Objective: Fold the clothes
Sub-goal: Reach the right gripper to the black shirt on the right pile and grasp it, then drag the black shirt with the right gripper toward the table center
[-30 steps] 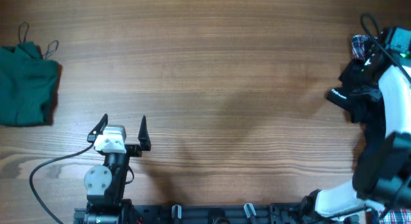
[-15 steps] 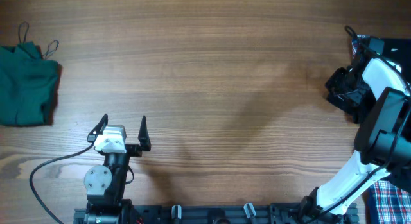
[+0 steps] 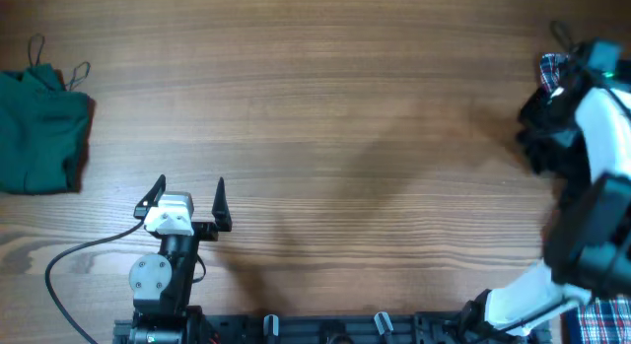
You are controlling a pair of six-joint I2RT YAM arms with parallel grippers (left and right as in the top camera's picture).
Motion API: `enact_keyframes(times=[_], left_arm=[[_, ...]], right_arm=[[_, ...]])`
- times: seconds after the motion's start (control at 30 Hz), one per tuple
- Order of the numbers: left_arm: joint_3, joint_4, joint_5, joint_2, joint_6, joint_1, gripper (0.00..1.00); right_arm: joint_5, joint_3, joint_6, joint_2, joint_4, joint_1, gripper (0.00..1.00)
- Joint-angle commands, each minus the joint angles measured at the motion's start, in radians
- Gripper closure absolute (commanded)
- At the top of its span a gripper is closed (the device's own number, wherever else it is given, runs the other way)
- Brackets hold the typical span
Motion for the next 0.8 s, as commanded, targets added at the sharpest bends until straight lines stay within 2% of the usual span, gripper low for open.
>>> enact_keyframes(times=[0.0, 0.17, 0.3, 0.6, 0.7, 0.77], left_arm=[[-0.004, -0.005, -0.002, -0.003, 0.001, -0.005, 0.0], [-0.004, -0.005, -0.002, -0.003, 0.001, -0.005, 0.0], [-0.004, -0.005, -0.002, -0.003, 0.001, -0.005, 0.0], [-0.004, -0.005, -0.002, -0.003, 0.001, -0.005, 0.0], [-0.004, -0.005, -0.002, -0.003, 0.001, -0.005, 0.0], [-0.004, -0.005, -0.002, -0.003, 0.001, -0.005, 0.0]], right_arm=[[-0.018, 0.107, -0.087, -0.211, -0.021, 0.006, 0.96], [0.004, 0.144, -0.178, -0.505, 0.061, 0.006, 0.96], [-0.173, 0.144, -0.338, -0.661, 0.164, 0.006, 0.96], [-0.779, 0.144, -0.333, -0.679, 0.265, 0.006, 0.96], [-0.811, 0.144, -0.31, -0.669, 0.275, 0.031, 0.96], [-0.804, 0.144, -0.312, -0.649, 0.28, 0.122, 0.96]])
